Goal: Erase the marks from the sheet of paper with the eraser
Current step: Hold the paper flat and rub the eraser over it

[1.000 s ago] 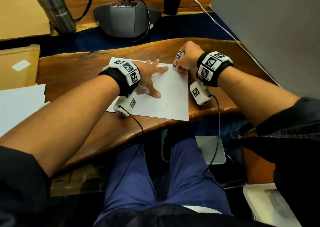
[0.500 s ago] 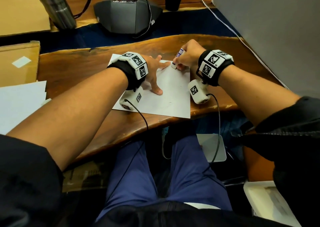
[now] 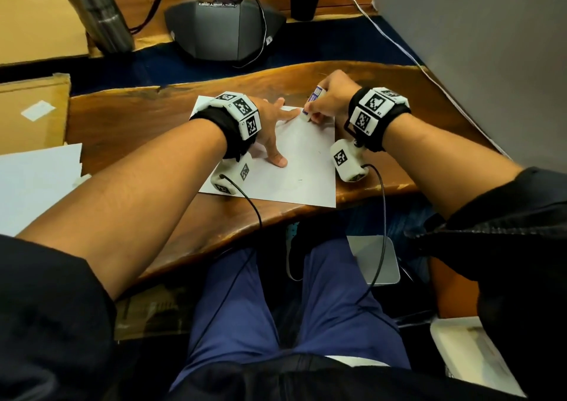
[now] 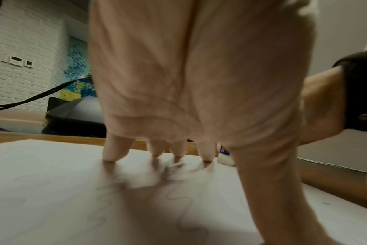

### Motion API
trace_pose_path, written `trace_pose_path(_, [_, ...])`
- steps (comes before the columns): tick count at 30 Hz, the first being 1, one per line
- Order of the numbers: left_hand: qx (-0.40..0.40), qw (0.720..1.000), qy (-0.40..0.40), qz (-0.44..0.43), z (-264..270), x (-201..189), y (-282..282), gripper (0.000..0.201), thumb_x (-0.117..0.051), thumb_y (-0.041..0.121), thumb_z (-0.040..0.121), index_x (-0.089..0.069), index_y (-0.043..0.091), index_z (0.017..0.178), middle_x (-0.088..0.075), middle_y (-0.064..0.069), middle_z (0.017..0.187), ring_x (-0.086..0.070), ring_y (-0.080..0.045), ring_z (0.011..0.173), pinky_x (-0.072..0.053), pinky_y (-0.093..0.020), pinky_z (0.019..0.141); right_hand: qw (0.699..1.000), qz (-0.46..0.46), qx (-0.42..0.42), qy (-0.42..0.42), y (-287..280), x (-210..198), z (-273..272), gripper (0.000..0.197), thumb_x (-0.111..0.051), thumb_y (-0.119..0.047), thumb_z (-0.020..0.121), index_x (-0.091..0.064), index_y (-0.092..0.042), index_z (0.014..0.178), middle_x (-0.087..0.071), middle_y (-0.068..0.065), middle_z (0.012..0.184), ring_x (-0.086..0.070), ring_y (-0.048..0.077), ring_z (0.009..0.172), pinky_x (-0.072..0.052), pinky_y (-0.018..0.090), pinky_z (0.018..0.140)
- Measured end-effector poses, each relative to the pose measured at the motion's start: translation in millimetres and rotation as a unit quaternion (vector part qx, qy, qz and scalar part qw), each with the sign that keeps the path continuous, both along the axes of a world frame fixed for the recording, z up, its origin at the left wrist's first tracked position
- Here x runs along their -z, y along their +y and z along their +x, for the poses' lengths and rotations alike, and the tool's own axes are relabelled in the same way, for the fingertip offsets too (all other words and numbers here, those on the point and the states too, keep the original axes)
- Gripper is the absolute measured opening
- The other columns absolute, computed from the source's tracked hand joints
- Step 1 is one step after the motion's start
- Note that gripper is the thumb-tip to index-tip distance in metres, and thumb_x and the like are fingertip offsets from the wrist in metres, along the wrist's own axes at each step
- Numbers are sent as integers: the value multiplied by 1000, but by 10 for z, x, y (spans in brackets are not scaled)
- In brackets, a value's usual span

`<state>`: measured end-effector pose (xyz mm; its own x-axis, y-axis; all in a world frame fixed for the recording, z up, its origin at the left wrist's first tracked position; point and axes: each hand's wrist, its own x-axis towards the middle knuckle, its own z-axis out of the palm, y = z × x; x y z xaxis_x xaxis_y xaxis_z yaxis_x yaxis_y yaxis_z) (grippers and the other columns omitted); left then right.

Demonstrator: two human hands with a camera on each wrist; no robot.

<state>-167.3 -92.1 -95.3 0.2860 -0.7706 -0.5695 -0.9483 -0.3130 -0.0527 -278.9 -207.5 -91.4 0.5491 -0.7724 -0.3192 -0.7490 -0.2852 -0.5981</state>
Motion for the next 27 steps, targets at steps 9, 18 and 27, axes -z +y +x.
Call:
trace_pose_path(9, [0, 1000, -3, -3, 10, 22, -5, 130, -81, 67, 55, 7, 50, 150, 14, 7, 163, -9, -30, 150, -20, -56, 117, 1000, 1, 21, -9, 35, -8, 12, 36, -80, -20, 82, -61, -10, 111, -73, 8, 91, -74, 19, 80, -62, 35, 75])
trace_pose_path(18, [-2, 1000, -9, 2, 16, 21, 0, 130, -81, 67, 57, 9, 49, 150, 14, 6, 163, -7, -31, 150, -19, -57, 117, 998, -52, 32, 6, -40, -13, -7, 45, -79, -27, 82, -58, -12, 119, -66, 4, 97, -66, 19, 89, -57, 31, 79])
trace_pose_path(27, [13, 1000, -26, 4, 33, 30, 1, 133, -77, 74, 53, 10, 50, 149, 14, 5, 163, -11, -31, 150, -23, -59, 115, 999, -45, -13, 3, 59, -15, 35, 36, -81, -24, 80, -65, -11, 109, -71, 6, 99, -70, 19, 88, -60, 34, 80])
